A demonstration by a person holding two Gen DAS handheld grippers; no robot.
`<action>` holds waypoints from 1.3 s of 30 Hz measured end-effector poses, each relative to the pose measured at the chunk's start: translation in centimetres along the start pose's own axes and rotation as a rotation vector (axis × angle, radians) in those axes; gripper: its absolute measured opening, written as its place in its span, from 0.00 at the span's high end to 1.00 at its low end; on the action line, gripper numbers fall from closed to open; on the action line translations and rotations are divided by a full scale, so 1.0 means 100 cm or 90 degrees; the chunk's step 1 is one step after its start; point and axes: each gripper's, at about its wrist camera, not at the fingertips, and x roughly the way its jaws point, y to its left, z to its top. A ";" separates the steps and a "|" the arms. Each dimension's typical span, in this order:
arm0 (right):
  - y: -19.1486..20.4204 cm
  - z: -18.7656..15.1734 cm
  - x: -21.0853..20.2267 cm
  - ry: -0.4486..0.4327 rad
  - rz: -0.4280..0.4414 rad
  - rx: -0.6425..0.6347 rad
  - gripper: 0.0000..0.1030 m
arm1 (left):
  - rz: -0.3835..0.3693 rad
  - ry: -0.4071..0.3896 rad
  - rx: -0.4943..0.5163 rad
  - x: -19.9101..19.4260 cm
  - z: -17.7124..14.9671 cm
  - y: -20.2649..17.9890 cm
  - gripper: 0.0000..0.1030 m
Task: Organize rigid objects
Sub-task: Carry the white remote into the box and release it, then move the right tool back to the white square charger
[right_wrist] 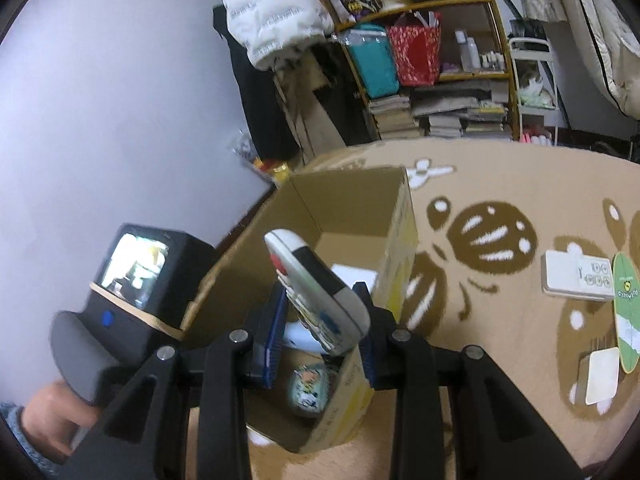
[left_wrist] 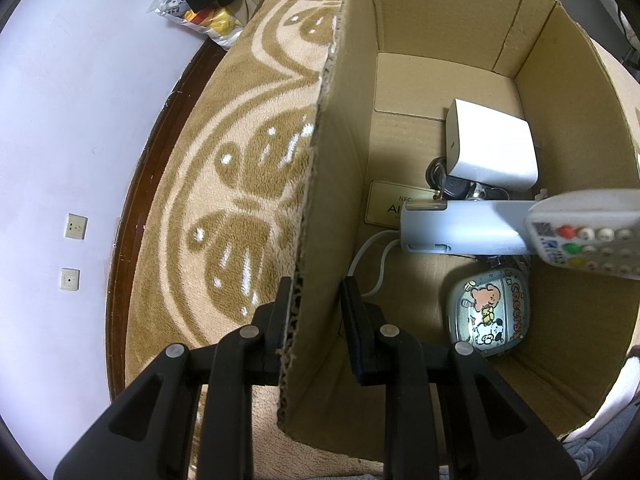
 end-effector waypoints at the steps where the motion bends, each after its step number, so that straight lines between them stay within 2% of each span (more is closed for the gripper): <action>1: -0.002 -0.001 0.001 0.005 0.003 0.002 0.67 | 0.000 0.000 0.000 0.000 0.000 0.000 0.77; 3: -0.003 -0.001 0.003 0.009 0.005 0.004 0.67 | 0.000 0.000 0.000 0.000 0.000 0.001 0.77; 10: -0.010 0.005 -0.009 -0.026 -0.019 0.006 0.60 | 0.001 0.001 0.002 0.000 0.000 0.001 0.77; 12: -0.016 0.008 -0.013 -0.036 -0.035 0.018 0.53 | 0.011 0.001 0.004 0.000 0.000 0.001 0.76; 14: -0.024 0.011 -0.017 -0.044 -0.050 0.028 0.41 | 0.009 0.000 0.004 0.000 0.000 0.001 0.76; 20: -0.055 0.013 -0.031 -0.058 -0.142 0.062 0.17 | 0.009 0.001 0.004 0.000 0.000 0.001 0.76; 26: -0.092 0.015 -0.048 -0.053 -0.194 0.121 0.07 | 0.006 0.001 0.003 -0.001 0.000 0.002 0.76; 31: -0.125 0.006 -0.051 -0.015 -0.295 0.179 0.05 | 0.006 0.001 0.003 0.000 0.000 0.002 0.76; 39: -0.174 -0.020 -0.056 0.023 -0.318 0.309 0.06 | 0.005 0.001 0.003 0.001 0.000 0.003 0.76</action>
